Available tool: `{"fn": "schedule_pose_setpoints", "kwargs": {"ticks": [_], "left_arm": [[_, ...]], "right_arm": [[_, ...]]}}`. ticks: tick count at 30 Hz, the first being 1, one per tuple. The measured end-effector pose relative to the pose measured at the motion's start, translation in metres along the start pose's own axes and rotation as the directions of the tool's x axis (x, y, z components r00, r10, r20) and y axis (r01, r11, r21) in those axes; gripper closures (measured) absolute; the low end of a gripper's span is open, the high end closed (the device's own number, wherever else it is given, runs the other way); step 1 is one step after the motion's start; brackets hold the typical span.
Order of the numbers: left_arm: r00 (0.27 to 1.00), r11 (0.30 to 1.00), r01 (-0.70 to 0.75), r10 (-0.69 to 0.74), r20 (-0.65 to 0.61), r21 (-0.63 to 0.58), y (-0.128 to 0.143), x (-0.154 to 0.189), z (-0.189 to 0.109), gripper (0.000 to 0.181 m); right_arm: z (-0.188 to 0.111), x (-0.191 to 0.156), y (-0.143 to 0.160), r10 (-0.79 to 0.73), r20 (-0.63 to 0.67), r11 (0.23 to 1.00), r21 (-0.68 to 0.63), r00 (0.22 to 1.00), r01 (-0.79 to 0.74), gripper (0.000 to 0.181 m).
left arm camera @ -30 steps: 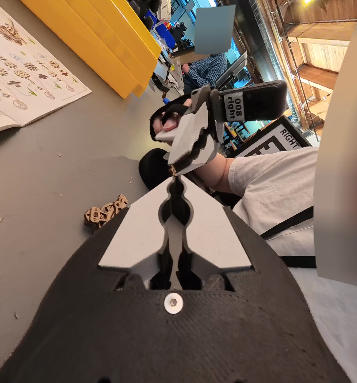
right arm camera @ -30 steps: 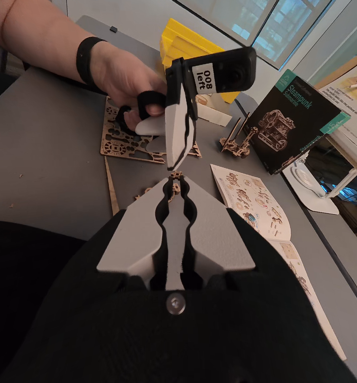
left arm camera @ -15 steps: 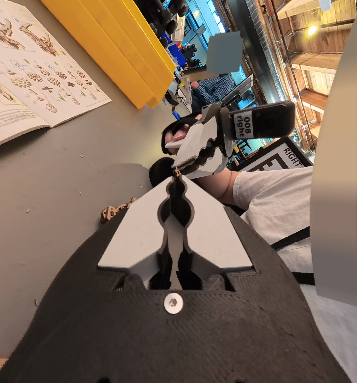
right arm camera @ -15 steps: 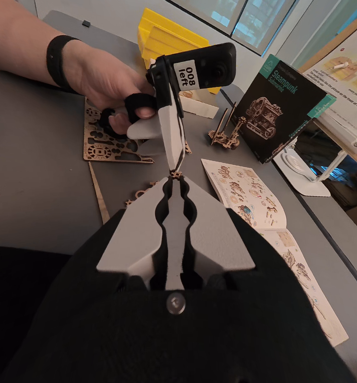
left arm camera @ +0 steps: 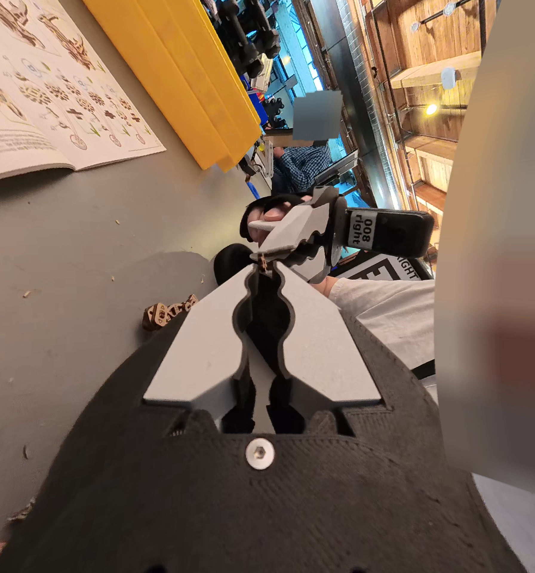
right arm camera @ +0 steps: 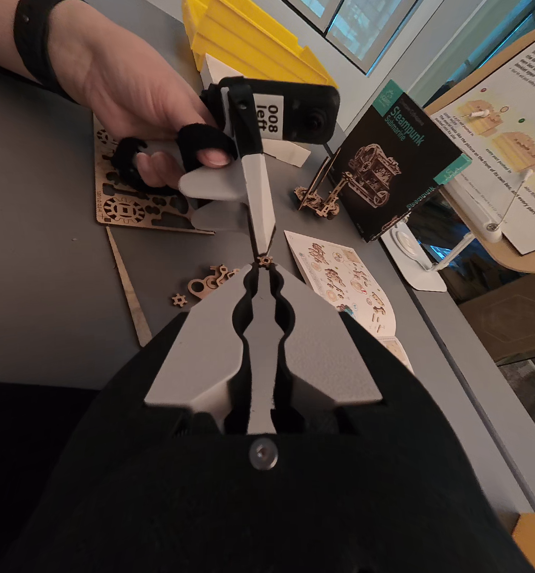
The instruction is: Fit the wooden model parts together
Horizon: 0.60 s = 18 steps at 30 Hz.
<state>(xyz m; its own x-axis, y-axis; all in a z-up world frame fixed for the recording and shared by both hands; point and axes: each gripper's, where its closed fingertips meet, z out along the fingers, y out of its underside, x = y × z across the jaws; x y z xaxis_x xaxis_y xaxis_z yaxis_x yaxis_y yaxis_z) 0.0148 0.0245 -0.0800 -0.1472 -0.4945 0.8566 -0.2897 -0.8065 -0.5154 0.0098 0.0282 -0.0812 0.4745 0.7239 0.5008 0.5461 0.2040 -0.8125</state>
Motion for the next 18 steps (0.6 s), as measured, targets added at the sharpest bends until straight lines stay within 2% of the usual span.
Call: {"fn": "schedule_pose_setpoints", "kwargs": {"ticks": [10, 18], "left_arm": [[0.999, 0.999, 0.043, -0.042, -0.03, 0.029, -0.0029, -0.0013, 0.0001, 0.181], [0.999, 0.999, 0.022, -0.021, -0.033, 0.034, -0.0061, 0.0017, -0.003, 0.181]], "right_arm": [[0.0006, 0.0069, 0.0, 0.019, -0.037, 1.0, 0.002, 0.999, -0.019, 0.176], [0.0018, 0.0092, -0.0046, 0.026, -0.052, 0.999, 0.024, 0.998, -0.025, 0.176]]}}
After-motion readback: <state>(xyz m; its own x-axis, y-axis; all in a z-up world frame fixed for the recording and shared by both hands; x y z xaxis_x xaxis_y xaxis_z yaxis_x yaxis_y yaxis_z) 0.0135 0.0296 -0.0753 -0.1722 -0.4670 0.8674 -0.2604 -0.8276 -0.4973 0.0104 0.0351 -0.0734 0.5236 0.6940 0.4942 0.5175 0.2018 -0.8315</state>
